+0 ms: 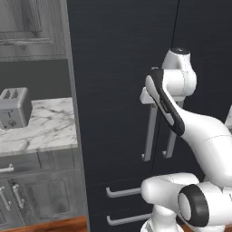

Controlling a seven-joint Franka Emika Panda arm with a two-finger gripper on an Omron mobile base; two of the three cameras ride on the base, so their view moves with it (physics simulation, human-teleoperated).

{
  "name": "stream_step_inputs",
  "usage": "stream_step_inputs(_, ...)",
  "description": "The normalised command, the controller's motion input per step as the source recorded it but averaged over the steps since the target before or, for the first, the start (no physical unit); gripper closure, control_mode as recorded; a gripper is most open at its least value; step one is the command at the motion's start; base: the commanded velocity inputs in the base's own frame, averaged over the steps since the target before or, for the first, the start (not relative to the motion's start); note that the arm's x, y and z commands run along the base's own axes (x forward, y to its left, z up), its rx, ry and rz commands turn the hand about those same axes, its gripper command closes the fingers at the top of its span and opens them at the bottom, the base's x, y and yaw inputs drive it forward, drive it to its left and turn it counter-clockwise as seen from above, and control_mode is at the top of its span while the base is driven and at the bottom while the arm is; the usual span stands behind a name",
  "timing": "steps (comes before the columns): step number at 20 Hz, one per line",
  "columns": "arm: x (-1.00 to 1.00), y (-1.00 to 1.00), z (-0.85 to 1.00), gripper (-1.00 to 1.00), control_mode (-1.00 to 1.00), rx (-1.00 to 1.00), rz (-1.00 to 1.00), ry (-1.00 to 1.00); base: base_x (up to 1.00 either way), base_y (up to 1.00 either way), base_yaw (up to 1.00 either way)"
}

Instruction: Take the cake and donut from the fridge and place them on the empty tray on the dining counter.

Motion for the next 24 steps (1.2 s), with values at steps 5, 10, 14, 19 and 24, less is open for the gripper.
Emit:
stream_step_inputs(5, -0.63, 0.04, 0.02, -1.0, -1.0, 0.0, 0.01, -0.17, 0.0, 0.0, 0.0)
stream_step_inputs(10, -0.91, 0.0, 0.2, -1.0, -1.0, 0.0, 0.0, -0.32, 0.0, 0.0, 0.0)
stream_step_inputs(14, -0.8, -0.01, 0.11, -1.0, -1.0, 0.0, 0.0, -0.29, 0.0, 0.0, 0.0)
stream_step_inputs(19, -0.88, -0.06, 0.05, -1.0, -1.0, 0.0, 0.0, -0.24, 0.0, 0.0, 0.0)
stream_step_inputs(24, -0.85, -0.06, 0.51, -1.0, -1.0, 0.04, 0.0, -0.18, 0.0, 0.0, 0.0)
